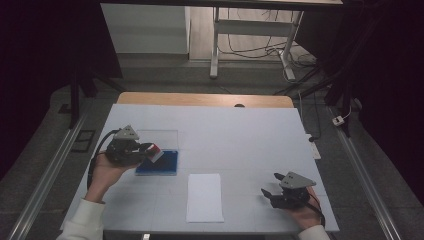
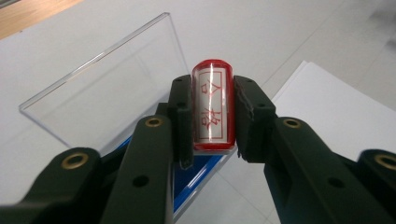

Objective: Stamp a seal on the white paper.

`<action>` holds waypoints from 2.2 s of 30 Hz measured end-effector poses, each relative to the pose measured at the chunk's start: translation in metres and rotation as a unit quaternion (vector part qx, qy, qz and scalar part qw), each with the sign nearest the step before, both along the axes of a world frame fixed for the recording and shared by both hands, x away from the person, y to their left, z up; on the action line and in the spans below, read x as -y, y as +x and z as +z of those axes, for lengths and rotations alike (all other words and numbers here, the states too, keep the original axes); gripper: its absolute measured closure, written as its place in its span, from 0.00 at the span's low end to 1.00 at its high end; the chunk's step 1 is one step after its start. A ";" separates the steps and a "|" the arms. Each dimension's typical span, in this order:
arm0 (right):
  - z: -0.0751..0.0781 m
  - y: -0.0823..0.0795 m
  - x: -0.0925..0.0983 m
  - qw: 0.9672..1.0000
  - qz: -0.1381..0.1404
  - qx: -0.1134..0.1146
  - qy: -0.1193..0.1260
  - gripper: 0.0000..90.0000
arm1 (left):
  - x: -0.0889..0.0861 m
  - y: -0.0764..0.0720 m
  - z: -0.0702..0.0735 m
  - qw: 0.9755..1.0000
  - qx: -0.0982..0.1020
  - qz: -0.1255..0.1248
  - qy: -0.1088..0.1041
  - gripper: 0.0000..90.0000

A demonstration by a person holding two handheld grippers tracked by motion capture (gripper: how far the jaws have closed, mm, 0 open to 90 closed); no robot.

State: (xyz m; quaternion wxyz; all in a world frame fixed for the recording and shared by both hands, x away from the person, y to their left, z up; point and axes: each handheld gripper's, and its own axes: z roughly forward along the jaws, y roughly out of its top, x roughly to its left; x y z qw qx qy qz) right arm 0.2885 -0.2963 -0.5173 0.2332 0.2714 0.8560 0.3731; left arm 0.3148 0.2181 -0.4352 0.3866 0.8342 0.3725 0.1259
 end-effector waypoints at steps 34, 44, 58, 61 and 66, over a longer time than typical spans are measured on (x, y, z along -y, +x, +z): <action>-0.001 0.000 0.000 1.000 0.002 0.000 -0.004 0.29 | 0.037 -0.012 0.010 0.998 0.000 -0.062 0.000 0.78; -0.002 0.000 -0.001 1.000 0.001 -0.002 -0.003 0.29 | 0.048 -0.015 0.011 0.996 0.000 -0.084 0.001 0.78; -0.002 0.000 -0.001 1.000 0.001 -0.002 -0.002 0.29 | 0.066 -0.019 0.009 0.994 -0.003 -0.111 0.008 0.78; -0.002 0.000 -0.001 1.000 0.002 -0.002 -0.005 0.29 | 0.070 -0.019 0.007 0.993 -0.005 -0.117 0.010 0.78; -0.002 0.000 -0.001 1.000 0.001 -0.003 -0.004 0.29 | 0.075 -0.019 0.004 0.992 -0.011 -0.123 0.012 0.78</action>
